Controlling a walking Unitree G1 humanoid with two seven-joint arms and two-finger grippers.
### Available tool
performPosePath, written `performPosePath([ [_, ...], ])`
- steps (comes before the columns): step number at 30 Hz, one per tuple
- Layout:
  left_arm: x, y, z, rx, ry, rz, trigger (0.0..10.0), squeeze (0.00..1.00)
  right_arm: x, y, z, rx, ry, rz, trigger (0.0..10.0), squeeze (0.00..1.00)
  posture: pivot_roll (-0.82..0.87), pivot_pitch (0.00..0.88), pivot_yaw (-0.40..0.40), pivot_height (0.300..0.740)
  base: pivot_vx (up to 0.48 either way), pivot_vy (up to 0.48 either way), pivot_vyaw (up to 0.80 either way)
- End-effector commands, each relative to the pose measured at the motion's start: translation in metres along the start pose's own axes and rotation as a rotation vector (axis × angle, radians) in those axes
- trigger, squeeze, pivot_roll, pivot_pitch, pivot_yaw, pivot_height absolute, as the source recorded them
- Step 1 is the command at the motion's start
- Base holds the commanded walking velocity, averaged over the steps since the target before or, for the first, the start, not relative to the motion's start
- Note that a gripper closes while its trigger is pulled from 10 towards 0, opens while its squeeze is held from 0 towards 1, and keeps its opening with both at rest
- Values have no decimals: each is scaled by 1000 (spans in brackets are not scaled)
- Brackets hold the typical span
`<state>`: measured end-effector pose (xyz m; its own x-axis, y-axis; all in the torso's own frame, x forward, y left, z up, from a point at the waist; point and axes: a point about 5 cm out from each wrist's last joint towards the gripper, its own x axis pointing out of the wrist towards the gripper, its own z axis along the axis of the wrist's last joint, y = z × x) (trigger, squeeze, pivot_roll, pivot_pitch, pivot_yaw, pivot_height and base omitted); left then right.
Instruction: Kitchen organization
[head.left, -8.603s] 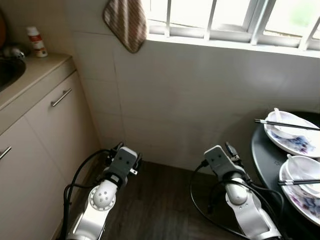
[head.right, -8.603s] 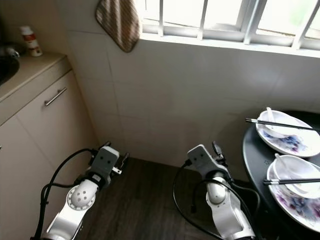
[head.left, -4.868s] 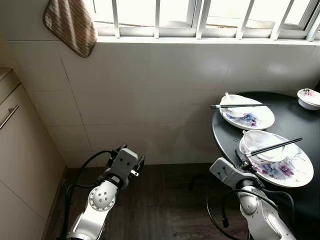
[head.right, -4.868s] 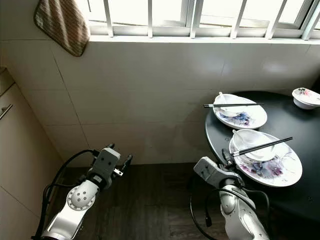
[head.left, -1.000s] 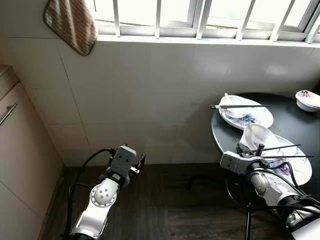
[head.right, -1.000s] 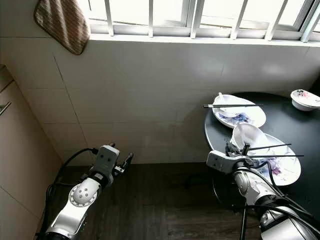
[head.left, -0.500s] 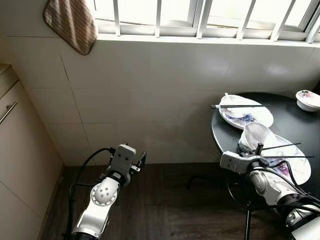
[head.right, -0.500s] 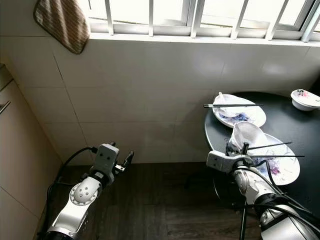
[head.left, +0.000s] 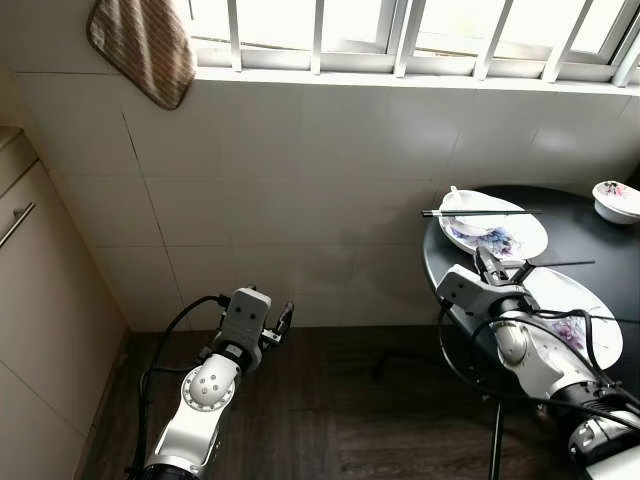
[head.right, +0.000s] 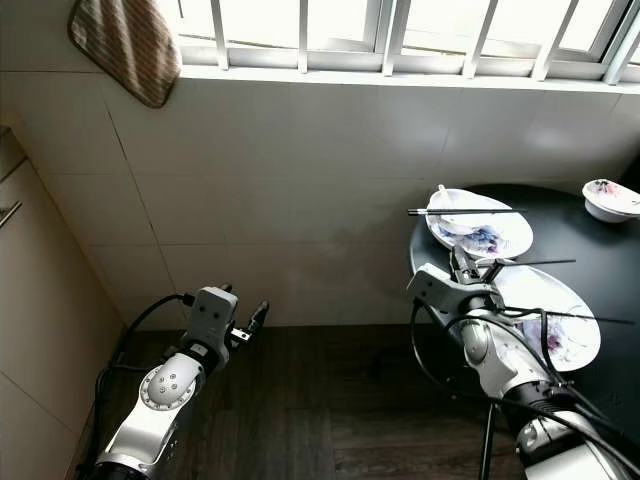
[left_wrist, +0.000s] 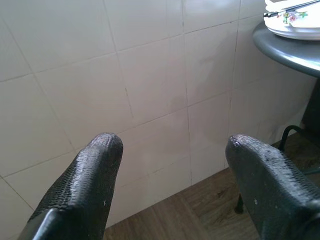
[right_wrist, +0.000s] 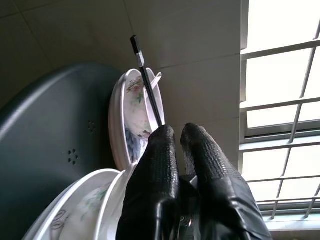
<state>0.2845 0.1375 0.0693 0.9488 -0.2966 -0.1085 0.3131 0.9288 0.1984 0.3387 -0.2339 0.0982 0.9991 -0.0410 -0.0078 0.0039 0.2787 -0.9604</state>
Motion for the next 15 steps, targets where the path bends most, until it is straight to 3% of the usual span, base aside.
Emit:
performPosePath([
  [1,1,-1,-1,-8,13,-9,10000,0,1,-5,2,47,-10,-32,0,4,-1,0,-84,740,0,0,0],
  [4,1,0,-1,-8,13,-8,10000,0,2,-10,5,59,-23,-51,0,4,-3,0,-83,740,0,0,0],
  [7,1,0,-2,-9,14,-8,10000,0,5,-23,15,102,-70,-137,0,20,-1,0,-84,740,0,0,0],
  [15,0,1,-3,-11,17,-7,10000,0,6,-36,22,108,-89,-230,0,0,3,0,-81,740,0,0,0],
])
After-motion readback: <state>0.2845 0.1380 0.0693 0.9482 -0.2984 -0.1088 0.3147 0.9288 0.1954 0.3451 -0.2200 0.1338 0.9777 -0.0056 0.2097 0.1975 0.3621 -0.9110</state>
